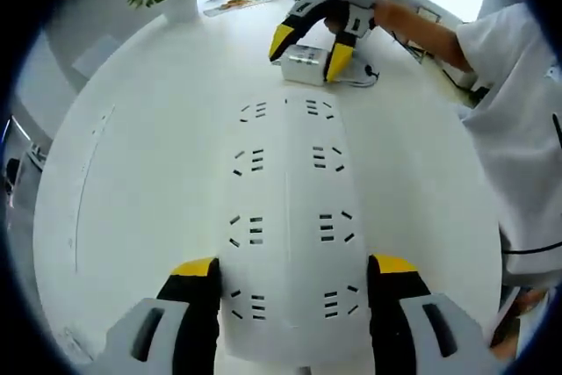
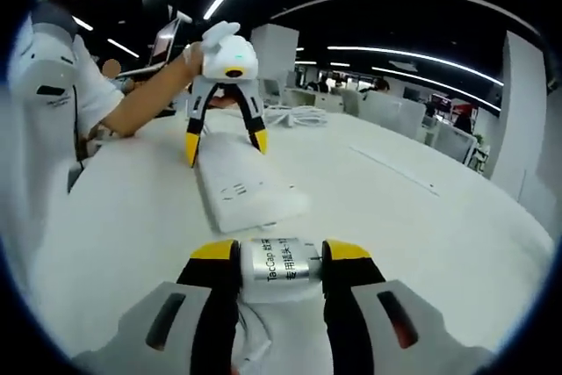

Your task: Straighten the power strip on the desk, plug the charger into it

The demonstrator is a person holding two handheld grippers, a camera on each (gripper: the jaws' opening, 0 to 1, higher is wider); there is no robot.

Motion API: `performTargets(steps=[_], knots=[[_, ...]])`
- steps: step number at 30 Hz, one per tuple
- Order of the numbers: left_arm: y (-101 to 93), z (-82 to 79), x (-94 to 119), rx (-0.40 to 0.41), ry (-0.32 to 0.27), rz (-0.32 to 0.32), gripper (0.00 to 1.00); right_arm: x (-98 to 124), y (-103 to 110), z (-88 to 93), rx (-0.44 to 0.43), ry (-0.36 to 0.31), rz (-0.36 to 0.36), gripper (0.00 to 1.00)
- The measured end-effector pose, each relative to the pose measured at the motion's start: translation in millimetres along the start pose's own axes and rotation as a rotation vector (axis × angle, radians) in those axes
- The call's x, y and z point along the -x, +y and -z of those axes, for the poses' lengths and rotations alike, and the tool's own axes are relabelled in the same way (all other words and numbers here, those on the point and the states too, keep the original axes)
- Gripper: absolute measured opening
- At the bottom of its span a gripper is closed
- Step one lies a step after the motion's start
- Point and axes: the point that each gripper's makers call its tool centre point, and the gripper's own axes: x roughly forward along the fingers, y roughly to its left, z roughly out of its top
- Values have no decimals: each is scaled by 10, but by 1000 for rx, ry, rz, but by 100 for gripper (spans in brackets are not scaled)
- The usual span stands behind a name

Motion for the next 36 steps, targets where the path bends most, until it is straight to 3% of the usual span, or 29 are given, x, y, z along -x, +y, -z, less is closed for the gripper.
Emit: performTargets(steps=[10, 14, 18, 20, 22, 23, 25, 27, 29, 30, 31, 36], knots=[[3, -5, -1, 0, 1, 0, 69, 17, 88, -7, 22, -20, -59, 37], [12, -7, 1, 0, 0, 0, 69, 22, 70, -30, 23, -12, -34, 37], [18, -9, 3, -1, 2, 0, 69, 176, -3, -293, -86, -79, 109, 42], [17, -12, 3, -2, 4, 0, 69, 274, -39, -349, -152, -73, 218, 48], [17, -15, 3, -2, 3, 0, 69, 365, -99, -395, -210, -83, 369, 50], [17, -16, 3, -2, 2, 0, 69, 414, -106, -380, -216, -56, 468, 51], [17, -18, 4, -2, -3, 1, 69, 437, -106, -389, -240, -63, 588, 54], [17, -19, 4, -3, -6, 2, 69, 468, -102, -317, -337, -61, 739, 54], [17, -20, 4, -5, -5, 2, 69, 395, -87, -303, -364, -75, 815, 54], [18, -21, 5, -7, -4, 3, 69, 380, -113, -272, -344, -59, 863, 53], [18, -21, 5, -8, -4, 4, 69, 360, -124, -195, -376, -32, 918, 53], [17, -20, 8, -11, -14, 6, 69, 264, -160, -115, -410, -17, 1000, 52]])
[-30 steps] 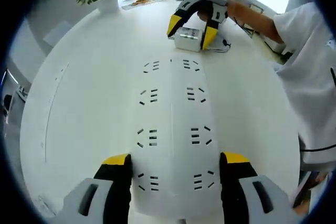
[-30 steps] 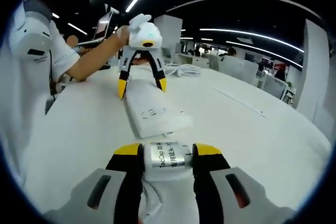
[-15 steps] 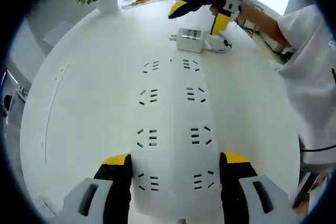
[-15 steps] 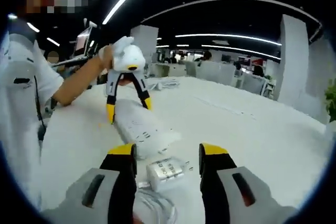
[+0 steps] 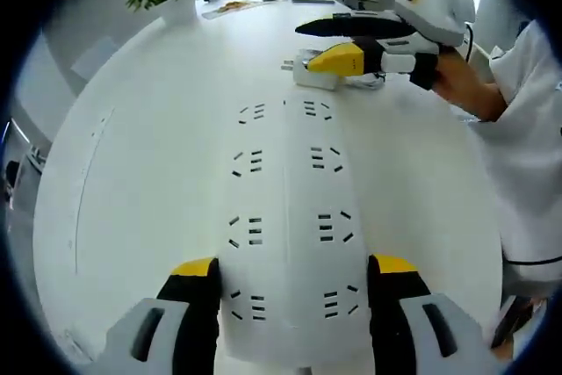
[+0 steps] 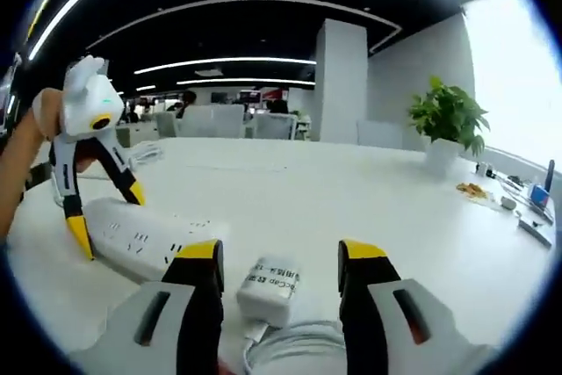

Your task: Straighten the power strip on the desk, plug the charger into it

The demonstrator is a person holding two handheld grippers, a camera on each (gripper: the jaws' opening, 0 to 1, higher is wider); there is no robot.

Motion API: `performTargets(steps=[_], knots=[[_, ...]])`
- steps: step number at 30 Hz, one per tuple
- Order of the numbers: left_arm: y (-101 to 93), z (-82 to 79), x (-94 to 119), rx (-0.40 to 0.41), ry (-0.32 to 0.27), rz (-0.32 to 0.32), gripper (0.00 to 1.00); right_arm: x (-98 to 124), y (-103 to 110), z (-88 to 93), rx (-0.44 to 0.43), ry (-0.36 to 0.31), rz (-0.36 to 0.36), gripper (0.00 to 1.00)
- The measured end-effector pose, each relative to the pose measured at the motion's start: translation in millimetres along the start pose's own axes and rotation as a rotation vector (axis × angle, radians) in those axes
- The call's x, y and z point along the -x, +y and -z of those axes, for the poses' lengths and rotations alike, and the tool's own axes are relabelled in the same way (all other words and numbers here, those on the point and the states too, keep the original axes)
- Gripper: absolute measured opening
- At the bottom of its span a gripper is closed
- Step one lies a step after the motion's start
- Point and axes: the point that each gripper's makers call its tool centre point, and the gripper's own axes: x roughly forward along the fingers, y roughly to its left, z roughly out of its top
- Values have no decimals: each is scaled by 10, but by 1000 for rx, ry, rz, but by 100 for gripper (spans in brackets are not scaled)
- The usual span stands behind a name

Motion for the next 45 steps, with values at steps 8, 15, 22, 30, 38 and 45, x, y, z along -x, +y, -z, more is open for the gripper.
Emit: performTargets(steps=[8, 15, 22, 30, 38, 45], knots=[[11, 10, 8, -3, 1, 1, 69, -70, 26, 297, -54, 111, 36, 48], [0, 19, 11, -8, -2, 3, 69, -85, 34, 290, -70, 108, 34, 41], [-5, 28, 14, -7, -4, 3, 69, -107, 85, 282, -57, 106, 6, 33], [-12, 22, 11, -11, -7, 6, 70, -65, 113, 299, -49, 114, -71, 30], [2, 17, 14, -12, -7, 6, 70, 38, 217, 314, 16, 108, -247, 30], [-5, 11, 9, -14, -11, 8, 70, 301, 371, 381, 101, 129, -445, 29]])
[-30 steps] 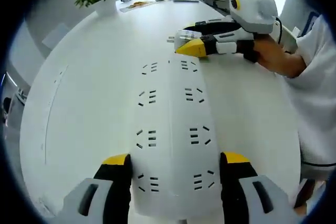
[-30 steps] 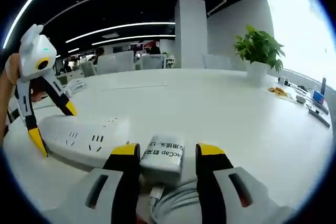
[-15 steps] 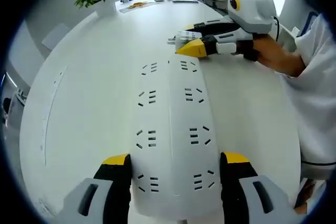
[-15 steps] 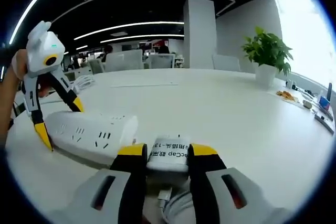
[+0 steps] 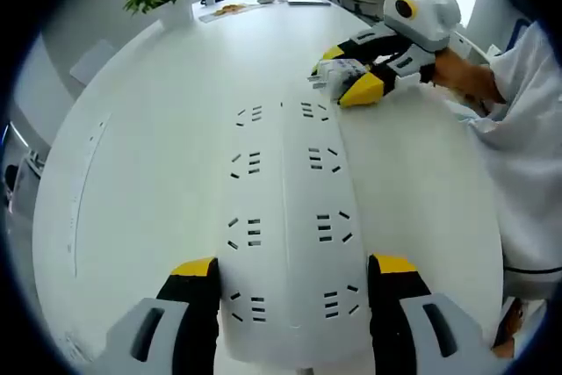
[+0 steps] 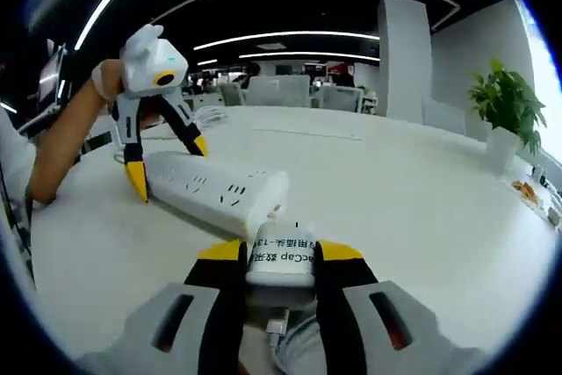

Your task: Straighten the power strip on the desk, plug the charger into it

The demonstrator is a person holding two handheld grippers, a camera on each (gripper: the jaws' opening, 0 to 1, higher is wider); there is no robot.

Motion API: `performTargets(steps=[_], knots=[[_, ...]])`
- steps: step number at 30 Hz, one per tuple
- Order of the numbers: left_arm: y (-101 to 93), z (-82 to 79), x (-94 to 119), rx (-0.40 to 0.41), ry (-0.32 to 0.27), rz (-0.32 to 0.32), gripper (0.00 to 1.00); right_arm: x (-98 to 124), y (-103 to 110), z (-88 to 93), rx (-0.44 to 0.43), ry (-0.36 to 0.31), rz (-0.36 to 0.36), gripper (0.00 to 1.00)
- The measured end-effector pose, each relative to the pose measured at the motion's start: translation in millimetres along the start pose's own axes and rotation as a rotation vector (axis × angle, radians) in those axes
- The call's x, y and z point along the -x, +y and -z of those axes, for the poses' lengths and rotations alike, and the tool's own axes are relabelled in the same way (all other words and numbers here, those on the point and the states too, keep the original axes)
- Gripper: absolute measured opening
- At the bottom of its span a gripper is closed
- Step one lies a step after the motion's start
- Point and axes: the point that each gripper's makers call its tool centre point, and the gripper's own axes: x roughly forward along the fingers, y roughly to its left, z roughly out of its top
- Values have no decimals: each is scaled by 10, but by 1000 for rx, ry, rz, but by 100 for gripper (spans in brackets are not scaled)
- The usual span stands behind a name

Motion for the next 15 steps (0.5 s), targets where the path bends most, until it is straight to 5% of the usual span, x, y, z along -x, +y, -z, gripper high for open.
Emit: performTargets(steps=[10, 15], knots=[[14, 1, -3, 0, 2, 0, 70, 14, 155, 0, 33, -19, -100, 30], [7, 1, -6, 0, 1, 0, 70, 91, 122, 61, 35, 19, -52, 34]])
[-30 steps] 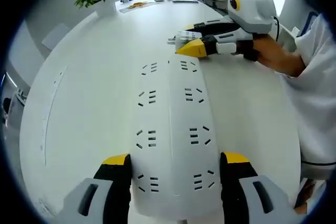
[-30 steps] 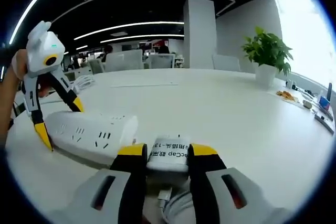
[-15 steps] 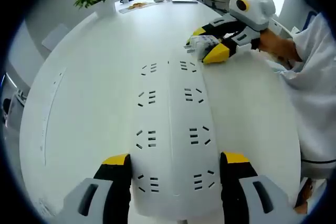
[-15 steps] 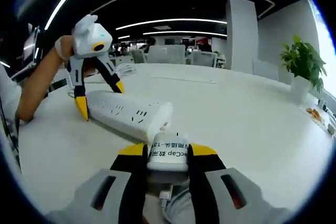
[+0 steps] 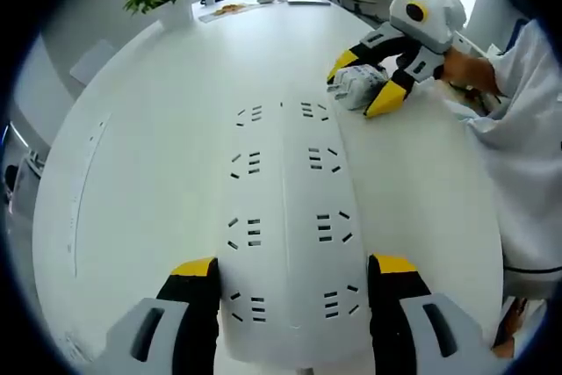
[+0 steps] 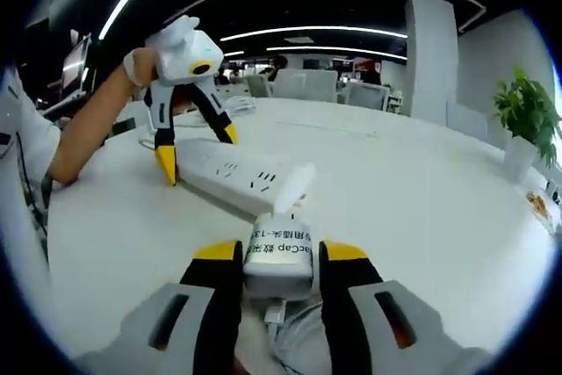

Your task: Straighten the power strip on the desk, plug the charger into it

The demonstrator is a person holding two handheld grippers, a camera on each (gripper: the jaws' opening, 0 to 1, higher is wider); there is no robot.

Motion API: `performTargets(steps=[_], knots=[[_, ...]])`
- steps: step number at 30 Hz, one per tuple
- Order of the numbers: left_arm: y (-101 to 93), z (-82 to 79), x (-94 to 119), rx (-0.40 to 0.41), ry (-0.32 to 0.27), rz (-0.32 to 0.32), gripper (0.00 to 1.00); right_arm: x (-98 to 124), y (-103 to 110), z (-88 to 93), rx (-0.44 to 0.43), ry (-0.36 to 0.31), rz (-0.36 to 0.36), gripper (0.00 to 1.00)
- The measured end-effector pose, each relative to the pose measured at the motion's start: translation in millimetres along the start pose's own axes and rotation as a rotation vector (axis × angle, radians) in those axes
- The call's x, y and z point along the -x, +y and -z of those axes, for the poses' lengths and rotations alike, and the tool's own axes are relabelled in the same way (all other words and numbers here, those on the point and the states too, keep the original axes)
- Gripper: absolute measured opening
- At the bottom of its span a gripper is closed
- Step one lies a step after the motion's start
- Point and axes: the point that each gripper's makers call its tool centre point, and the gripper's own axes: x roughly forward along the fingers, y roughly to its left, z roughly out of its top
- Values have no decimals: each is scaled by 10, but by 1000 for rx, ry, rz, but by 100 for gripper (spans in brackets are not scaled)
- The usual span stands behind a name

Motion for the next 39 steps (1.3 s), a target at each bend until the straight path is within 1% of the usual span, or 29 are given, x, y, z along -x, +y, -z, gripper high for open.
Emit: performTargets(steps=[2, 3, 5, 7, 10, 11, 12, 13, 15, 16, 18, 19, 20, 21, 22, 23, 25, 27, 29, 31, 32, 33, 35, 37, 39], knots=[[-3, -1, -2, 0, 0, 0, 70, 18, 31, 18, -74, -13, -9, 31], [-4, -1, -3, 0, 0, 0, 70, 22, 30, 19, -91, -22, -9, 29], [-5, -2, -3, 0, 0, 0, 70, 24, 12, 16, -79, -39, 4, 28], [-6, -3, -3, -1, 1, 0, 70, 10, 6, -11, -86, -56, 7, 28], [-6, -4, -2, -1, -1, 0, 70, -1, 0, -76, -58, -56, 18, 27], [-6, -5, -2, -1, -1, 0, 70, -2, 4, -101, -60, -40, 13, 27], [-5, -4, -1, -1, -1, 0, 70, 1, 25, -108, -92, -9, 0, 27], [-4, -3, -1, -1, -1, 0, 70, -5, 30, -146, -122, 5, -6, 27], [8, -1, 3, -1, -1, 0, 70, -12, 21, -202, -168, 53, -6, 27], [9, -1, 4, -1, -2, 1, 70, -11, 15, -265, -159, 69, -8, 27], [10, 0, 5, -2, -2, 1, 70, -6, 17, -414, -155, 76, -12, 27], [11, 1, 5, -2, -1, 1, 70, -2, 23, -537, -157, 82, -15, 27], [11, 1, 5, -2, 0, 1, 70, -16, 39, -603, -161, 102, -23, 27], [11, 1, 5, -2, 1, 1, 70, -18, 67, -608, -169, 138, -35, 27], [15, 2, 6, -3, 1, 0, 70, -57, 107, -628, -166, 192, -55, 27], [18, 3, 6, -3, 2, 1, 70, -92, 131, -635, -155, 223, -65, 27], [26, 5, 7, -4, 2, 1, 70, -192, 127, -639, -151, 262, -50, 27], [36, 8, 9, -8, -1, 4, 70, -255, 124, -615, -152, 289, -50, 27], [40, 11, 10, -9, -4, 5, 70, -305, 131, -567, -159, 330, -55, 27], [46, 15, 11, -11, -4, 5, 70, -311, 131, -546, -199, 361, -48, 27], [46, 16, 10, -11, -5, 5, 70, -317, 124, -580, -196, 355, -50, 27], [48, 18, 10, -12, -5, 6, 70, -314, 120, -578, -213, 365, -41, 27], [50, 20, 11, -13, -5, 6, 70, -325, 147, -557, -218, 400, -32, 27], [51, 23, 13, -15, -5, 6, 70, -333, 162, -575, -210, 427, -16, 27], [51, 24, 14, -16, -5, 7, 70, -337, 160, -584, -223, 465, 5, 27]])
